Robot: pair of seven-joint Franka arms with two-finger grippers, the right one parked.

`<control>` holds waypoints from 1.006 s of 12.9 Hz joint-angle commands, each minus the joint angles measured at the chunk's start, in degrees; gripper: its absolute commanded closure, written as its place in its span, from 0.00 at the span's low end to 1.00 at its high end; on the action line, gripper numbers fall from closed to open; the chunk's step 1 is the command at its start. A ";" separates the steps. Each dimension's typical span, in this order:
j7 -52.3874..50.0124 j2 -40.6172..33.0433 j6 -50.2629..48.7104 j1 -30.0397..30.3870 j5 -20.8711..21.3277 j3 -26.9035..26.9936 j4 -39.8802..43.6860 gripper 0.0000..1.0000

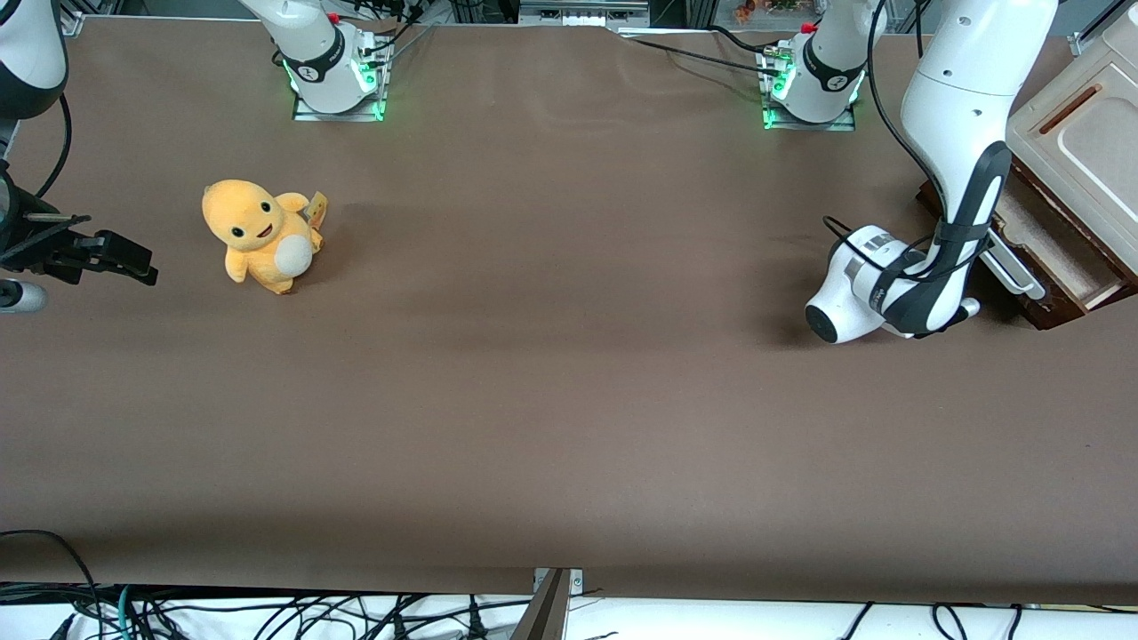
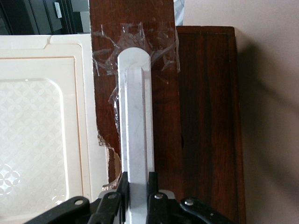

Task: Open lower drawer with left arm only
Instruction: 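Pull the handle outward with the left gripper, sliding the drawer open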

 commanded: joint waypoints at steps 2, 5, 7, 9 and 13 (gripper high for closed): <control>3.32 0.54 -3.16 -3.28 -5.37 -0.20 2.99 0.91; 3.14 1.34 -3.86 -3.36 -5.55 -0.20 4.05 0.91; 2.96 1.34 -4.04 -3.36 -5.64 -0.21 4.05 0.91; 2.88 1.43 -4.04 -3.45 -5.90 -0.21 4.05 0.88; 3.40 1.43 -3.68 -2.57 -5.82 -0.20 3.96 0.00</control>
